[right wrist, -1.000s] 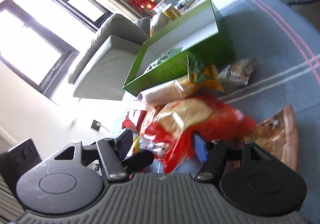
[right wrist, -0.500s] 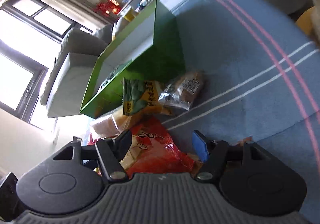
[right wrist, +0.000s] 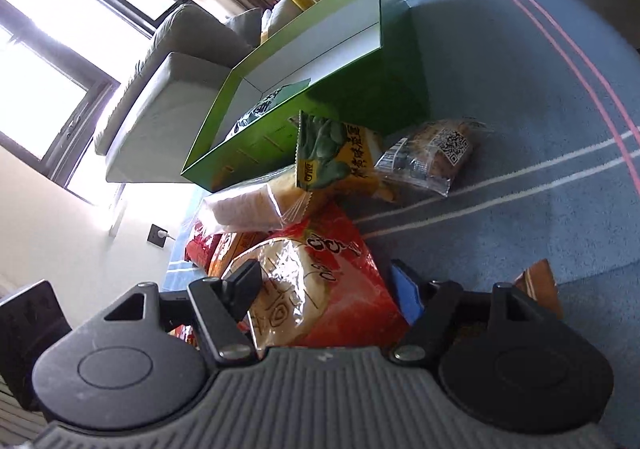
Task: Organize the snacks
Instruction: 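Grasp the red cracker bag with the right gripper and lift it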
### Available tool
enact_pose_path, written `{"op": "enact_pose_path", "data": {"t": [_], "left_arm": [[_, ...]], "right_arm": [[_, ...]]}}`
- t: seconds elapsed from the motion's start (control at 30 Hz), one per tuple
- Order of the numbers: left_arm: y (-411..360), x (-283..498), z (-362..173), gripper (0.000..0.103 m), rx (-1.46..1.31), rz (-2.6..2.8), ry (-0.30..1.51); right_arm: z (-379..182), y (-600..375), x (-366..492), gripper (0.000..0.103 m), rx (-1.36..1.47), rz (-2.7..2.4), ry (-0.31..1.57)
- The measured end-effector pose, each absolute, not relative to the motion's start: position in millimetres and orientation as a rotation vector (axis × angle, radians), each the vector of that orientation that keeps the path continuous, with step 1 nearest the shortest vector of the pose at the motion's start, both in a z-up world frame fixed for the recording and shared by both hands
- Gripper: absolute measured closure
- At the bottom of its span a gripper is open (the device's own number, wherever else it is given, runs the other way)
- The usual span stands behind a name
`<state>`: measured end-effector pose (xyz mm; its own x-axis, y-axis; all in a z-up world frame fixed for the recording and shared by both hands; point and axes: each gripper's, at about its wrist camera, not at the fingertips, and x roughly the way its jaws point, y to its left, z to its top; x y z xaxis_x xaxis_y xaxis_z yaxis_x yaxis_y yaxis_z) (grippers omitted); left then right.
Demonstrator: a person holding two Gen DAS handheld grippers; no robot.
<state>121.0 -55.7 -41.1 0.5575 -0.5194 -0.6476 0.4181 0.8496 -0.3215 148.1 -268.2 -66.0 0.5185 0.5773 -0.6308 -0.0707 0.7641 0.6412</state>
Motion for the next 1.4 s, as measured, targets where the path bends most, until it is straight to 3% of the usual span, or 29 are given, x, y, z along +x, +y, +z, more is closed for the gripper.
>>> {"op": "enact_pose_path", "data": {"t": [0.23, 0.33, 0.4, 0.53, 0.6, 0.7, 0.9, 0.97, 1.1, 1.17, 1.4], "left_arm": [[-57.8, 98.1, -7.7, 0.035, -0.112, -0.568, 0.69], [-57.4, 94.1, 6.0, 0.046, -0.15, -0.644, 0.654], [-61.6, 93.1, 15.0, 0.046, -0.166, -0.68, 0.646], [-70.1, 85.1, 31.8, 0.045, -0.058, -0.623, 0.564], [-61.3, 81.6, 31.2, 0.043, -0.078, -0.601, 0.572], [-41.4, 78.8, 17.0, 0.034, -0.135, -0.587, 0.637], [-26.0, 69.6, -8.3, 0.033, -0.121, -0.538, 0.796], [-24.0, 66.2, -11.7, 0.033, -0.143, -0.564, 0.836], [-26.8, 64.5, -13.0, 0.029, -0.183, -0.622, 0.854], [-34.3, 68.7, -16.4, 0.023, -0.188, -0.633, 0.872], [-66.8, 82.7, -39.3, 0.016, -0.112, -0.557, 0.911]], "right_arm": [[-41.9, -250.0, 133.1, 0.017, 0.617, 0.471, 0.91], [-24.0, -250.6, 125.6, 0.018, 0.635, 0.484, 0.862], [-12.4, -250.4, 121.0, 0.025, 0.688, 0.577, 0.834], [25.9, -236.8, 111.1, 0.025, 0.57, 0.528, 0.711], [31.0, -239.2, 110.2, 0.025, 0.485, 0.444, 0.674], [6.6, -251.1, 122.3, 0.025, 0.448, 0.445, 0.768], [-52.7, -251.0, 134.9, 0.025, 0.473, 0.417, 0.941], [-63.2, -251.3, 134.8, 0.018, 0.51, 0.439, 0.97], [-68.3, -247.3, 136.1, 0.008, 0.557, 0.485, 0.999], [-70.3, -243.2, 136.3, 0.006, 0.561, 0.505, 1.019], [-65.5, -229.6, 126.2, 0.006, 0.492, 0.487, 1.025]]}}
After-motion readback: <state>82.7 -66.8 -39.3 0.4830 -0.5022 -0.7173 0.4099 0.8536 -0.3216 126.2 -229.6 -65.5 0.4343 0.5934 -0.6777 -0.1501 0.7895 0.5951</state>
